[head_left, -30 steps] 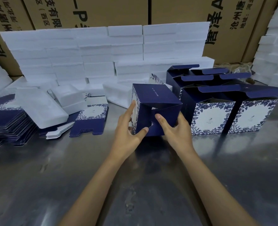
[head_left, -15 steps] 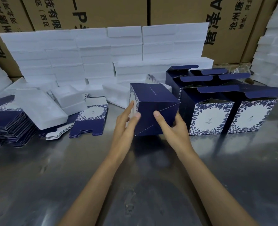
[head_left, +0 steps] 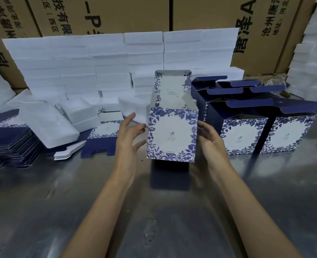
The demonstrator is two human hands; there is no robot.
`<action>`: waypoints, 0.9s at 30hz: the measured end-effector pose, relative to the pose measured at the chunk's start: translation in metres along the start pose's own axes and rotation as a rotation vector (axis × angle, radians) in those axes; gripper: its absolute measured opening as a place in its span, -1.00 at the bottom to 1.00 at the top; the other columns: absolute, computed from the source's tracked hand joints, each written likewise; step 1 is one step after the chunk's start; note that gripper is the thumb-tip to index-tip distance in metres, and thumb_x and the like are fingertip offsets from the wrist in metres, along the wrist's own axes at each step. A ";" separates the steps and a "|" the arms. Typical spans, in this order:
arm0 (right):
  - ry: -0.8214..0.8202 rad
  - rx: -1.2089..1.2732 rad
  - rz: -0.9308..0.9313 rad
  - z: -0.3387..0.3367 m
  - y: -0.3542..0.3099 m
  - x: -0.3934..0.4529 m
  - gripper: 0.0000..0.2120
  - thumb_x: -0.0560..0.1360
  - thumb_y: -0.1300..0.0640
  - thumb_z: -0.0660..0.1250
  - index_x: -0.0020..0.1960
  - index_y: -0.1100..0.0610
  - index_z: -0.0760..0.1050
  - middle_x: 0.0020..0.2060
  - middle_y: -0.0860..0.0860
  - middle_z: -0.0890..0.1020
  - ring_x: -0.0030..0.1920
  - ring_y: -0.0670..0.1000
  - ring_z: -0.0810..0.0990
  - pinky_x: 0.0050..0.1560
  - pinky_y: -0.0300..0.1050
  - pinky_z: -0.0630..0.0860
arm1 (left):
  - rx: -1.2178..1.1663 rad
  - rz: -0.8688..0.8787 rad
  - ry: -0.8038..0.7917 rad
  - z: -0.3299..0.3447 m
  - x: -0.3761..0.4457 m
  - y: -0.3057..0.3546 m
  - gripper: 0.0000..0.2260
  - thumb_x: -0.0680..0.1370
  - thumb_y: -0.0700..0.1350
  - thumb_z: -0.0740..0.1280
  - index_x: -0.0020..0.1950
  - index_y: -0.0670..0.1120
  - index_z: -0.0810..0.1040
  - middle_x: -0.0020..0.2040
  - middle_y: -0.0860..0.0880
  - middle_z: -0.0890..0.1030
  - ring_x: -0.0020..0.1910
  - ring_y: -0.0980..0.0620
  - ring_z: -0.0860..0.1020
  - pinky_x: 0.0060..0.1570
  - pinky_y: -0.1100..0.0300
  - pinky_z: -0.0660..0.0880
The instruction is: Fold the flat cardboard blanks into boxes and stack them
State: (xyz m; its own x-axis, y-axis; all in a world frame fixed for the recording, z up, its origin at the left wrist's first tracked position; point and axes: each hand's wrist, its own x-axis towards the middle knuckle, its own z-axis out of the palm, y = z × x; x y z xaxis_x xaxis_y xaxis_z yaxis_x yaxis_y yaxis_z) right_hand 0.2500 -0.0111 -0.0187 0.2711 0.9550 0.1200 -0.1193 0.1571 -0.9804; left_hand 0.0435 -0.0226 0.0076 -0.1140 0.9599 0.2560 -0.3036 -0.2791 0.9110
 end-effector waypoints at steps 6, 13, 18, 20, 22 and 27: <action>-0.079 0.061 0.067 0.009 -0.018 -0.008 -0.20 0.18 -0.61 0.35 0.24 -0.13 0.59 0.15 -0.12 0.70 0.18 -0.07 0.67 0.20 -0.02 0.55 | 0.198 -0.030 0.018 0.002 0.002 -0.002 -0.74 0.56 0.22 0.21 0.15 0.28 0.61 -0.09 0.00 0.58 -0.19 0.20 0.59 -0.10 0.17 0.52; -0.072 -0.010 -0.081 0.015 -0.022 -0.023 -0.38 0.24 -0.51 0.39 0.10 -0.10 0.53 0.10 -0.15 0.63 0.09 -0.29 0.58 0.11 -0.27 0.39 | 0.340 -0.072 -0.042 0.005 -0.007 -0.001 -0.60 0.46 0.43 0.22 0.17 0.27 0.53 0.14 0.00 0.64 0.10 0.07 0.64 0.06 0.05 0.53; -0.085 -0.115 -0.132 0.021 -0.017 -0.028 -0.34 0.27 -0.36 0.49 0.29 -0.19 0.41 0.27 -0.11 0.55 0.26 -0.10 0.58 0.33 0.01 0.51 | 0.336 -0.121 -0.051 0.009 -0.012 0.003 -0.72 0.45 0.22 0.42 -0.06 0.05 0.51 -0.14 0.14 0.60 -0.12 0.20 0.62 0.01 0.09 0.52; -0.087 -0.092 -0.142 0.023 -0.016 -0.028 -0.39 0.31 -0.19 0.50 0.31 -0.20 0.40 0.25 -0.16 0.57 0.21 -0.14 0.60 0.32 0.02 0.53 | 0.459 -0.077 -0.060 0.011 -0.014 0.008 -0.76 0.54 0.04 0.39 -0.17 -0.05 0.41 -0.32 0.15 0.45 -0.30 0.20 0.48 -0.04 0.07 0.48; -0.088 -0.071 -0.157 0.024 -0.015 -0.028 -0.43 0.34 -0.08 0.46 0.31 -0.24 0.40 0.16 -0.29 0.61 0.13 -0.26 0.61 0.18 -0.16 0.55 | 0.642 -0.031 -0.079 0.014 -0.012 0.017 -0.74 0.58 -0.06 0.33 -0.25 -0.05 0.32 -0.40 0.15 0.34 -0.34 0.14 0.35 -0.15 0.08 0.38; -0.126 -0.040 -0.150 0.025 -0.014 -0.030 -0.27 0.39 -0.02 0.41 0.51 -0.27 0.27 0.03 -0.61 0.53 0.07 -0.48 0.53 -0.08 -0.50 0.47 | 1.084 -0.061 -0.176 0.024 0.001 0.043 -0.70 0.65 0.00 0.19 -0.23 -0.09 0.30 -0.26 -0.09 0.48 -0.19 -0.16 0.54 -0.21 0.07 0.35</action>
State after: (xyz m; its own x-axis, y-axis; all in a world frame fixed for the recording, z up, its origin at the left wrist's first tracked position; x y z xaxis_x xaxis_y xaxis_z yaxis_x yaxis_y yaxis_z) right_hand 0.2192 -0.0358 -0.0048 0.1608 0.9461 0.2812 -0.0478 0.2920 -0.9552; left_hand 0.0528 -0.0330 0.0546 0.0358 0.9856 0.1651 0.6977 -0.1429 0.7020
